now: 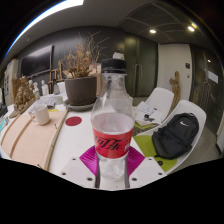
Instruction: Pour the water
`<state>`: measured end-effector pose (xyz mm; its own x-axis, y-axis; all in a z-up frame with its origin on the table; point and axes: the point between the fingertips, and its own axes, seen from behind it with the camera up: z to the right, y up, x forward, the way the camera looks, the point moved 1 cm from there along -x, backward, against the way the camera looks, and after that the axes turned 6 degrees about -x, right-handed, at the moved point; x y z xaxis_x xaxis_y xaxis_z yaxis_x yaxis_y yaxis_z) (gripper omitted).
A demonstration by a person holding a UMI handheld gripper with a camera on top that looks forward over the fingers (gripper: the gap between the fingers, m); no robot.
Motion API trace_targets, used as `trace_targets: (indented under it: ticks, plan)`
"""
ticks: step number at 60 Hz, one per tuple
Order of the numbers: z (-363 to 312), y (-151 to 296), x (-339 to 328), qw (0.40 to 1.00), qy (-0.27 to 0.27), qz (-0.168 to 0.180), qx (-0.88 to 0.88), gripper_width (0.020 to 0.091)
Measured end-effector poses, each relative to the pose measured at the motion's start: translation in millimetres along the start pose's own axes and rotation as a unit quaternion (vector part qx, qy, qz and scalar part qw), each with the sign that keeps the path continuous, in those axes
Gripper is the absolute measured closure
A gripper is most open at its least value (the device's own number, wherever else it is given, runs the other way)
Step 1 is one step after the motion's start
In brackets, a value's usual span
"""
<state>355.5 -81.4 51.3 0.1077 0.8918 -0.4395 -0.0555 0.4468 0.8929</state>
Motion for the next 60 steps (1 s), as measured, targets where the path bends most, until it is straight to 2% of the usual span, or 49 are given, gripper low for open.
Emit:
trace_targets:
  ticks: [4, 7, 8, 14, 21, 37, 48, 54, 60]
  plan:
    - [6.4, 1.3, 0.0, 1.0, -0.015, -0.003, -0.002, 0.0835]
    - [6.6, 2.7, 0.6, 1.0, -0.018, -0.008, -0.007, 0.0838]
    - [6.9, 4.1, 1.0, 1.0, -0.019, -0.009, -0.009, 0.0864]
    - [13.2, 21.7, 2.0, 0.999, -0.043, -0.013, -0.026, 0.0865]
    - [13.9, 62.6, 7.2, 0.996, -0.067, 0.001, -0.056, 0.0864]
    - [-19.4, 191.5, 37.7, 0.96, -0.143, 0.053, -0.234, 0.0862]
    - [-90.9, 257.0, 76.2, 0.871, -0.178, 0.089, -0.448, 0.0861]
    - [-131.9, 271.6, 100.9, 0.793, -0.194, 0.11, -0.567, 0.0864]
    - [-164.4, 275.0, 120.7, 0.72, -0.203, 0.113, -0.654, 0.0864]
